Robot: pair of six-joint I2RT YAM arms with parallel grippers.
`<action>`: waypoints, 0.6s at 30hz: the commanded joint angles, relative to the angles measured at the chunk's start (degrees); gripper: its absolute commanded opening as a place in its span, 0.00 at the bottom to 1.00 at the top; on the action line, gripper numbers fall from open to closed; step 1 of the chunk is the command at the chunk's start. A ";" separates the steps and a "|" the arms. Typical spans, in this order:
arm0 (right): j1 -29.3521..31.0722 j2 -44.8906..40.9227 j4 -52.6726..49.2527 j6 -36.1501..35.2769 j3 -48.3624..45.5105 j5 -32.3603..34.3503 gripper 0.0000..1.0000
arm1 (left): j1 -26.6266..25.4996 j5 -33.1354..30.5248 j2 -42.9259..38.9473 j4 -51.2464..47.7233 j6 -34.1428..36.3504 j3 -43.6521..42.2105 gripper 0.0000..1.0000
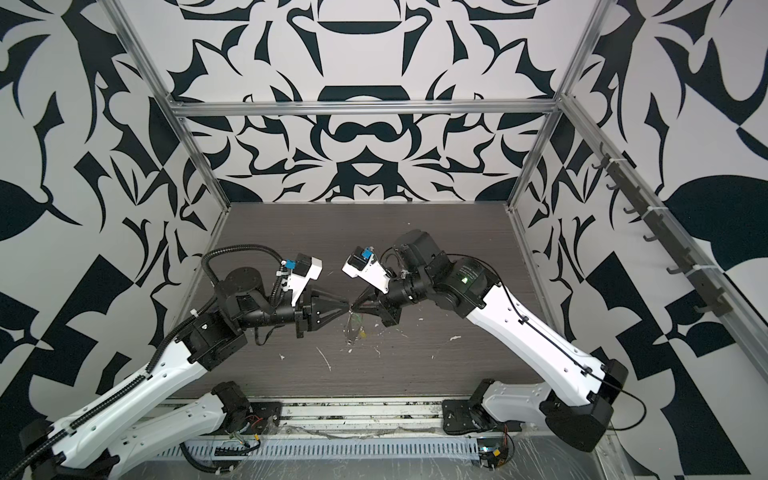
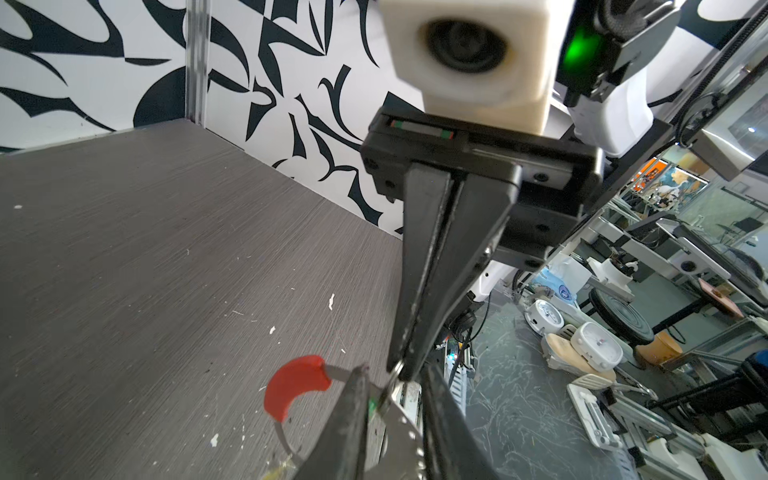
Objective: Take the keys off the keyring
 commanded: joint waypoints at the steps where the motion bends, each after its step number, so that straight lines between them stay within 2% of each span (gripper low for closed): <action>1: -0.01 -0.93 2.53 -0.37 2.55 -0.15 0.00 | -0.07 1.88 0.33 1.04 -0.03 1.20 0.21; 6: -0.07 -1.26 3.42 0.19 2.57 0.37 0.00 | -0.07 1.63 0.86 0.77 -0.16 1.29 0.17; 12: 0.01 -2.53 6.16 1.85 1.38 0.95 0.00 | -0.03 1.36 1.13 1.19 -0.11 1.35 0.01; 16: 0.03 -4.27 10.66 4.79 -1.33 1.09 0.00 | -0.07 0.02 0.23 3.43 -0.42 0.47 0.00; 17: 0.03 -5.10 12.74 6.05 -2.51 1.48 0.04 | -0.07 -0.71 -0.21 4.56 -0.61 0.06 0.00; 18: -0.05 -6.12 15.26 7.55 -3.88 2.09 0.12 | -0.06 -1.47 -0.72 5.67 -0.87 -0.46 0.00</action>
